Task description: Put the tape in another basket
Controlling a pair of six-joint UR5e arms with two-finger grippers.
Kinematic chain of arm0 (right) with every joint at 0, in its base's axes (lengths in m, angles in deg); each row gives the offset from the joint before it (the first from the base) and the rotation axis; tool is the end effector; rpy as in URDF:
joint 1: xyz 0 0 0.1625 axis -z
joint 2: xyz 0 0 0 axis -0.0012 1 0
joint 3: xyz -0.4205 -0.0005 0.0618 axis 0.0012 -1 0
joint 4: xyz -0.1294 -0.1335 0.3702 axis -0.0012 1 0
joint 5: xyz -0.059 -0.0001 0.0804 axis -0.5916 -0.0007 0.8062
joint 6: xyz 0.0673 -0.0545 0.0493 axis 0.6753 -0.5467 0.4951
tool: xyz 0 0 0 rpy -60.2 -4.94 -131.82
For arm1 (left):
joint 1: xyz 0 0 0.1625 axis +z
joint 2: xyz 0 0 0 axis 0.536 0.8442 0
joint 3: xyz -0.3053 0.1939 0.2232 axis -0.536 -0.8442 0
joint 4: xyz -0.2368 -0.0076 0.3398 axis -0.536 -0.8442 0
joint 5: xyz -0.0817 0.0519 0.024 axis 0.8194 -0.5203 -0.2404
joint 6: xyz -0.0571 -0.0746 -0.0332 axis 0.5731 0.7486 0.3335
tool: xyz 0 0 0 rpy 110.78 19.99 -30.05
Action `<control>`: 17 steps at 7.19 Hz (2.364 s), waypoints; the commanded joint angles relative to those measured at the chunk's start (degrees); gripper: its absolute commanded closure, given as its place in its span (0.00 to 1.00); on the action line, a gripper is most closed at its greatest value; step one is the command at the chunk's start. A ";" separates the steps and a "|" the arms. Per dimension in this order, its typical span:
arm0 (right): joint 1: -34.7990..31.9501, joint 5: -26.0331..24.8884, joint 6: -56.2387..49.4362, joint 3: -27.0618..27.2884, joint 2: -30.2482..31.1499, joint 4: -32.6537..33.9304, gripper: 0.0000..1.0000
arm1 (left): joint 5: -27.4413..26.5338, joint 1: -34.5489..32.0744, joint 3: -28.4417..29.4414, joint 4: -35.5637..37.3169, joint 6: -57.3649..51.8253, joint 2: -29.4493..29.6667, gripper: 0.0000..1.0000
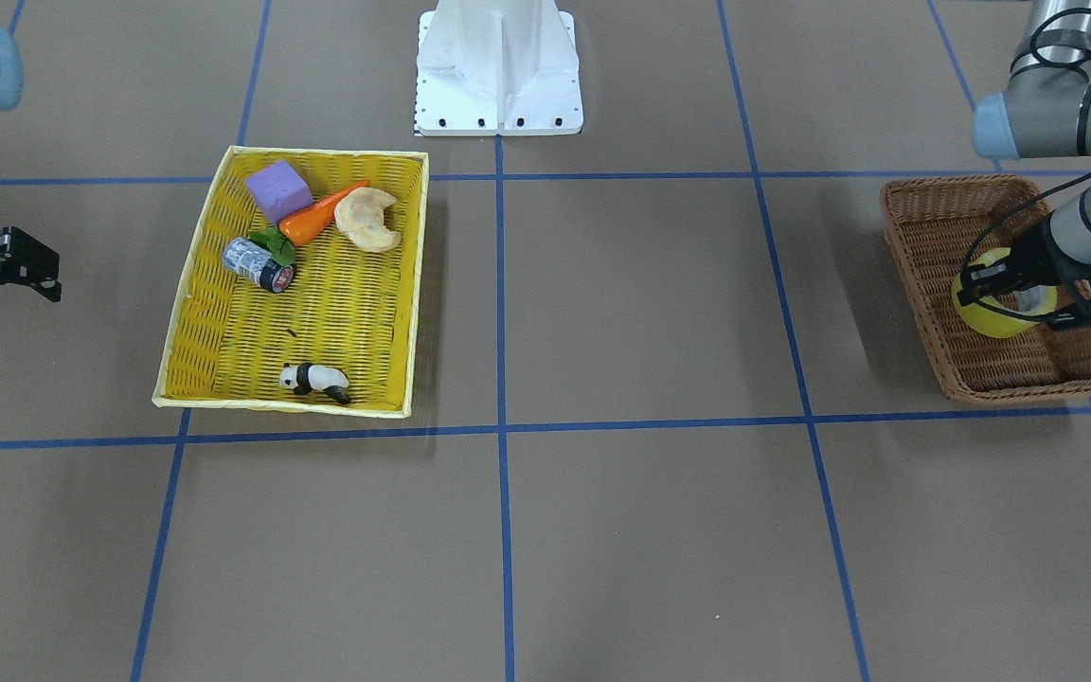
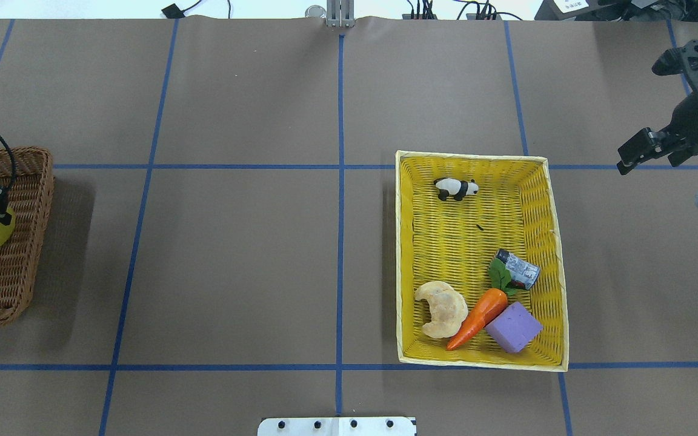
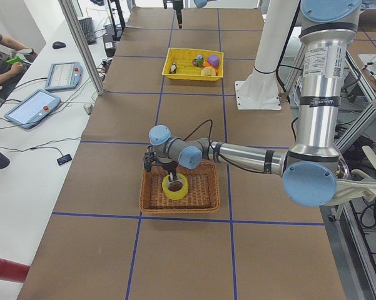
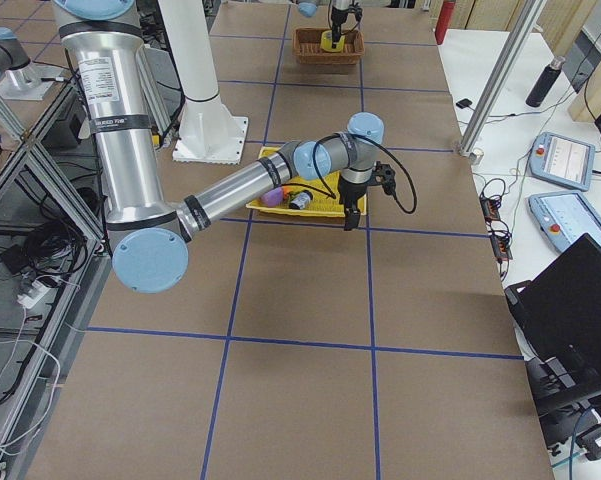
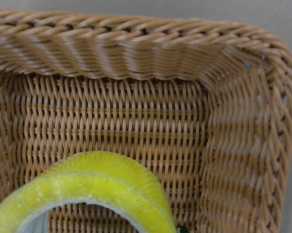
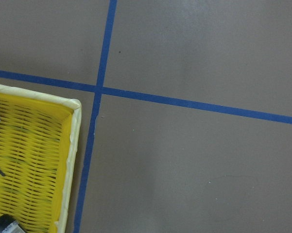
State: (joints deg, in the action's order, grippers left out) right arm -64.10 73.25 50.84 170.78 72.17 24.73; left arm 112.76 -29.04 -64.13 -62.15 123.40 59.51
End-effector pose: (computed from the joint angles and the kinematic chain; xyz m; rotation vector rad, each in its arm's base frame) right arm -0.1714 -0.5130 0.4355 0.0194 -0.7697 -0.1655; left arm 0.1903 -0.4870 0.5974 -0.1455 0.7958 -0.0583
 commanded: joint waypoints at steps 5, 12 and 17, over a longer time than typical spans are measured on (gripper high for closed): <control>0.10 0.03 -0.15 -1.38 -0.46 0.00 0.00 | -0.40 0.99 0.05 -0.95 -3.84 -0.04 0.29; -14.09 0.91 -15.27 2.24 9.96 0.09 0.00 | -0.40 -17.34 -15.46 0.45 -26.39 -12.00 0.02; -18.71 2.48 -26.34 -2.60 15.80 -1.13 0.00 | 3.70 -24.15 -8.30 5.07 -26.12 -6.74 0.01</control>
State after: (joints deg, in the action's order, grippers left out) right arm -82.62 74.91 24.98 169.35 87.35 24.47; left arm 113.83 -52.85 -72.09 -60.29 94.04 51.04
